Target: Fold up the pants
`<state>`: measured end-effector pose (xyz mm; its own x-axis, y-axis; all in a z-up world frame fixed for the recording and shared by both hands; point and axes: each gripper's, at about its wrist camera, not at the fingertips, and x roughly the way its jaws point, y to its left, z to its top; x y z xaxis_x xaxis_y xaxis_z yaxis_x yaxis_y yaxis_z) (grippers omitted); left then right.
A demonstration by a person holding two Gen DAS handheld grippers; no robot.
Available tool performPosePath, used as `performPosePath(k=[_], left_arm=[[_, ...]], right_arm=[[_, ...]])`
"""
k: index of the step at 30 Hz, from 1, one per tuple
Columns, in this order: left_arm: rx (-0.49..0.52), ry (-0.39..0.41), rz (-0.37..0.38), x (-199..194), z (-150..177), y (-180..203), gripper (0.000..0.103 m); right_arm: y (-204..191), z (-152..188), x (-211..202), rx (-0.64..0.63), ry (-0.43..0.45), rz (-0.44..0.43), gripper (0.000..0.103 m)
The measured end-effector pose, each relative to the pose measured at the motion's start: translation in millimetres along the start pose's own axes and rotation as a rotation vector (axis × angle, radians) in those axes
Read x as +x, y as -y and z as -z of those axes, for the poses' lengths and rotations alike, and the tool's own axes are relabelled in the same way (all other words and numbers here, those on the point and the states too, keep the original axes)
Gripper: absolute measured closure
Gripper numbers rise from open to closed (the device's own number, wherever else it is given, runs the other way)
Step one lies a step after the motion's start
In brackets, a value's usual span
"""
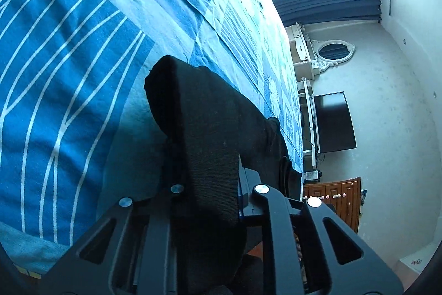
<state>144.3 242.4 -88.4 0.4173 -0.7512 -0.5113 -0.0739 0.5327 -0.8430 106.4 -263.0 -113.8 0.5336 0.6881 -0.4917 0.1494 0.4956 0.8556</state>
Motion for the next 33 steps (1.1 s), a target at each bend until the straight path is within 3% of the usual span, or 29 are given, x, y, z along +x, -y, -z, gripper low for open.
performPosePath(k=[10,17,26,33], left_arm=[[0.13,-0.011,-0.036,-3,-1,105,0.088],[0.218,-0.027,-0.071,20,7,188,0.089],[0.434,-0.102,-0.172,109,48,289,0.089],[0.561,-0.177,-0.292,208,93,318,0.089]], right_arm=[[-16,-3,-18,-0.053,-0.014,0.015,0.038],[-22,-3,-44,-0.096,-0.029,0.002,0.038],[-9,-1,-75,-0.092,-0.009,-0.026,0.038],[6,-7,-96,-0.072,0.021,-0.041,0.038]])
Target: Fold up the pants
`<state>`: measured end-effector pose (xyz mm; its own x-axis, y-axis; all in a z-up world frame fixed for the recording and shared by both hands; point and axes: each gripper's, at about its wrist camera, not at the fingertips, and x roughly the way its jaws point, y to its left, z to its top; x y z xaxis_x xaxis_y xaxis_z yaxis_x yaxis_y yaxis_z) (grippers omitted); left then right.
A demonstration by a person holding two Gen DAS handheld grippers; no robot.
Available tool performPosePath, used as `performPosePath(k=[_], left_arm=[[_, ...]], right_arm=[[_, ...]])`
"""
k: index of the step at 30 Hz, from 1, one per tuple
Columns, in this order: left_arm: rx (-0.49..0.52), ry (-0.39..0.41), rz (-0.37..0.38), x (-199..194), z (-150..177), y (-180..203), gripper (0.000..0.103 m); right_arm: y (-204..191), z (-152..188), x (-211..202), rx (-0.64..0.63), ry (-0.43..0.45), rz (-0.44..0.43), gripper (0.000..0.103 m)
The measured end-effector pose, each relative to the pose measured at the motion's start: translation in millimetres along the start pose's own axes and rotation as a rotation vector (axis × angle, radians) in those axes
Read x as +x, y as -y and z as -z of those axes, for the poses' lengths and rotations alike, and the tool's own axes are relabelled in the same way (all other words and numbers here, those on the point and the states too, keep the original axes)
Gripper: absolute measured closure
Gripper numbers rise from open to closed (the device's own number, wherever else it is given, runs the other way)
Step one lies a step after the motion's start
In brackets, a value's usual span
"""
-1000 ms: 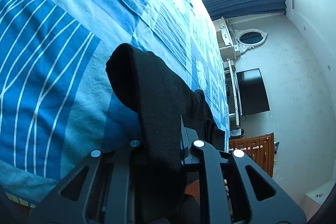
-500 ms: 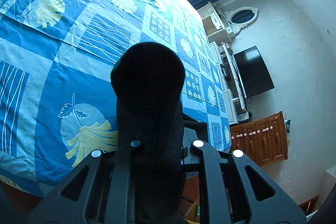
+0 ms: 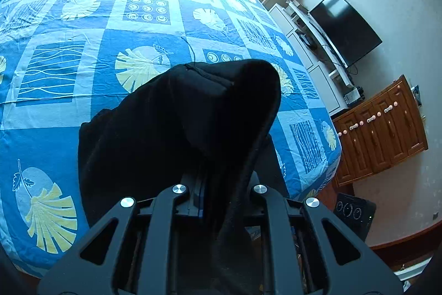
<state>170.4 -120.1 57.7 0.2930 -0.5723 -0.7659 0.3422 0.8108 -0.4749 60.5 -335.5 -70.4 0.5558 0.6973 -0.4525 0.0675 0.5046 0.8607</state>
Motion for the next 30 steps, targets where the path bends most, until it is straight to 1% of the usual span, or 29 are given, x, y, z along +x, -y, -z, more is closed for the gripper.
performPosePath(k=[4,8,12,14,15,16,18,19,21,22,24,27,29,30], left_arm=[[0.053,-0.056,-0.076,54,10,25,0.089],[0.098,-0.1,-0.156,100,20,39,0.089],[0.119,-0.127,-0.213,129,32,45,0.088],[0.126,-0.126,-0.222,135,36,48,0.085],[0.132,-0.119,-0.218,136,37,50,0.08],[0.144,-0.11,-0.213,135,38,53,0.077],[0.175,-0.084,-0.199,130,42,62,0.064],[0.189,-0.072,-0.18,126,44,67,0.061],[0.204,-0.035,-0.128,112,49,73,0.05],[0.204,-0.011,-0.112,103,51,75,0.047],[0.2,0.033,-0.099,85,56,75,0.035],[0.178,0.091,-0.091,54,64,61,0.029],[0.156,0.122,-0.118,36,71,45,0.025],[0.142,0.136,-0.135,28,75,35,0.025]], right_arm=[[10,-3,-12,0.016,0.028,-0.007,0.038],[20,-4,-20,0.044,0.055,-0.009,0.038],[30,-3,-26,0.07,0.077,-0.013,0.038],[33,-2,-28,0.074,0.085,-0.013,0.038],[33,-1,-30,0.076,0.091,-0.013,0.038],[35,-1,-32,0.079,0.097,-0.014,0.038],[37,-1,-37,0.088,0.111,-0.013,0.038],[38,-1,-40,0.091,0.117,-0.011,0.038],[40,-1,-43,0.093,0.126,-0.005,0.038],[41,-1,-44,0.093,0.129,-0.003,0.038],[42,-1,-45,0.096,0.125,-0.001,0.038],[44,-3,-41,0.108,0.113,-0.007,0.038],[41,-8,-34,0.105,0.089,-0.01,0.038],[42,-13,-32,0.097,0.077,-0.008,0.038]])
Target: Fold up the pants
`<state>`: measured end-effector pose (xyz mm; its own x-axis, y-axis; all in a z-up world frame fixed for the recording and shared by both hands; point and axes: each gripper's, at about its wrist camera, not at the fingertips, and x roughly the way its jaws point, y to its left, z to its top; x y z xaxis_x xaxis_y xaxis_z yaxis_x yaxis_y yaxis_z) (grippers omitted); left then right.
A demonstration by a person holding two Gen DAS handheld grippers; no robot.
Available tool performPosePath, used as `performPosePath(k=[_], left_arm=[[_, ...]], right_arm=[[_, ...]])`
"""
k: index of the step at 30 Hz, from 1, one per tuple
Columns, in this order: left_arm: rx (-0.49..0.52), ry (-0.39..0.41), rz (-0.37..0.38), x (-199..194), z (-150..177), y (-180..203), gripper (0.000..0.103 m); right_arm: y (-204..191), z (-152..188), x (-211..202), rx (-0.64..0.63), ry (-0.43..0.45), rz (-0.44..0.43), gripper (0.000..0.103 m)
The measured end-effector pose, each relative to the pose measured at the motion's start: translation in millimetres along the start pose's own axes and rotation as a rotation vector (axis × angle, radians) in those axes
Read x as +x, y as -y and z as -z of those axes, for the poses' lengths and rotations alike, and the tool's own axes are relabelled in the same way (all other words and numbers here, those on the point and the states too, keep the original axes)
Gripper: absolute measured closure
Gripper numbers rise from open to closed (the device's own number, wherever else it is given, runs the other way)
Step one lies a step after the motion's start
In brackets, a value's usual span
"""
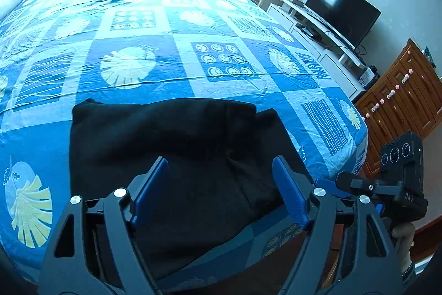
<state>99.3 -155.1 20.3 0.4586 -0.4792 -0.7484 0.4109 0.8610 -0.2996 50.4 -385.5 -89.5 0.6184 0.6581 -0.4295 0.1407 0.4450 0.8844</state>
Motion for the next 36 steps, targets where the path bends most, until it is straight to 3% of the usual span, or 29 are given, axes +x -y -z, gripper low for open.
performPosePath(k=[4,9,13,18,20,22,25,32,36], left_arm=[[-0.033,0.022,-0.093,-22,20,-43,0.025],[-0.125,0.024,-0.156,-39,46,-94,0.023],[-0.186,0.034,-0.183,-47,62,-121,0.019],[-0.218,0.033,-0.171,-48,75,-134,0.015],[-0.233,0.021,-0.154,-45,78,-136,0.015],[-0.253,0.016,-0.146,-44,81,-139,0.015],[-0.271,0.018,-0.138,-44,82,-143,0.015],[-0.275,0.018,-0.126,-46,80,-143,0.015],[-0.27,0.017,-0.1,-44,77,-137,0.015]], right_arm=[[-6,-17,25,-0.033,-0.034,0.051,0.038],[1,-36,63,-0.041,-0.073,0.173,0.038],[2,-39,87,-0.053,-0.129,0.191,0.038],[-4,-32,106,-0.075,-0.185,0.152,0.039],[-8,-28,114,-0.109,-0.217,0.189,0.057],[-11,-25,119,-0.135,-0.244,0.22,0.082],[-26,-25,112,-0.173,-0.221,0.236,0.089],[-69,-46,64,-0.271,-0.111,0.194,0.091],[-64,-60,39,-0.279,-0.085,0.221,0.091]])
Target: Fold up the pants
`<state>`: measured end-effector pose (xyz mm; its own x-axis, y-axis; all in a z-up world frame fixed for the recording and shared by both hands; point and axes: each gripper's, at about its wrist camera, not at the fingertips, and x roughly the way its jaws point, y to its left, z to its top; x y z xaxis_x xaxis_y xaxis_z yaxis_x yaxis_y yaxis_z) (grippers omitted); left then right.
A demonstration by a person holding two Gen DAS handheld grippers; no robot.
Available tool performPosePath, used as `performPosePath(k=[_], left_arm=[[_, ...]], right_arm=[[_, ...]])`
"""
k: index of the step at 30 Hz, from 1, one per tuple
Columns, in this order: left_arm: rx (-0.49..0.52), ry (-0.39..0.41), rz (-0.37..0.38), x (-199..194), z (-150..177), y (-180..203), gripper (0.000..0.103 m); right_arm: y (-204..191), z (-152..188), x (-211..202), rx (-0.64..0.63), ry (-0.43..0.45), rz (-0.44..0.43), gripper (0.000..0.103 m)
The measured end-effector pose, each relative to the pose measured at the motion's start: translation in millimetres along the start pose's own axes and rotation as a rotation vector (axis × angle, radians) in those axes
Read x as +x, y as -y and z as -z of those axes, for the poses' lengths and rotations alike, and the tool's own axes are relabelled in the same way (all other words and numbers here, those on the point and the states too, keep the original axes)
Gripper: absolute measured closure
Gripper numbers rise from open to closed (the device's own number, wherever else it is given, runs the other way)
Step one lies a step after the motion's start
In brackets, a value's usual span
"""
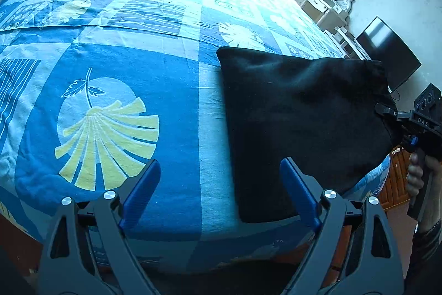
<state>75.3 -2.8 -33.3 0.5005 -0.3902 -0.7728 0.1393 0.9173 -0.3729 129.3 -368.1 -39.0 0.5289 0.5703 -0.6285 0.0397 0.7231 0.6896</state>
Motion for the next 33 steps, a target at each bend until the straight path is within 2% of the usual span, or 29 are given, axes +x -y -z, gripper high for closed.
performPosePath(k=[5,9,12,18,22,33], left_arm=[[0.016,-0.018,0.016,9,0,13,0.014],[0.022,-0.033,0.021,17,1,19,0.014],[0.024,-0.042,0.022,22,3,24,0.014],[0.013,-0.061,0.025,33,6,26,0.014],[-0.003,-0.063,0.032,36,7,24,0.014],[-0.01,-0.064,0.039,36,6,24,0.013]], right_arm=[[39,9,2,0.059,-0.031,0.041,0.091],[65,22,18,0.133,-0.059,0.035,0.091],[85,30,27,0.194,-0.063,-0.002,0.091],[119,41,32,0.323,-0.041,-0.156,0.091],[127,46,32,0.34,-0.035,-0.19,0.091],[130,48,31,0.351,-0.028,-0.216,0.091]])
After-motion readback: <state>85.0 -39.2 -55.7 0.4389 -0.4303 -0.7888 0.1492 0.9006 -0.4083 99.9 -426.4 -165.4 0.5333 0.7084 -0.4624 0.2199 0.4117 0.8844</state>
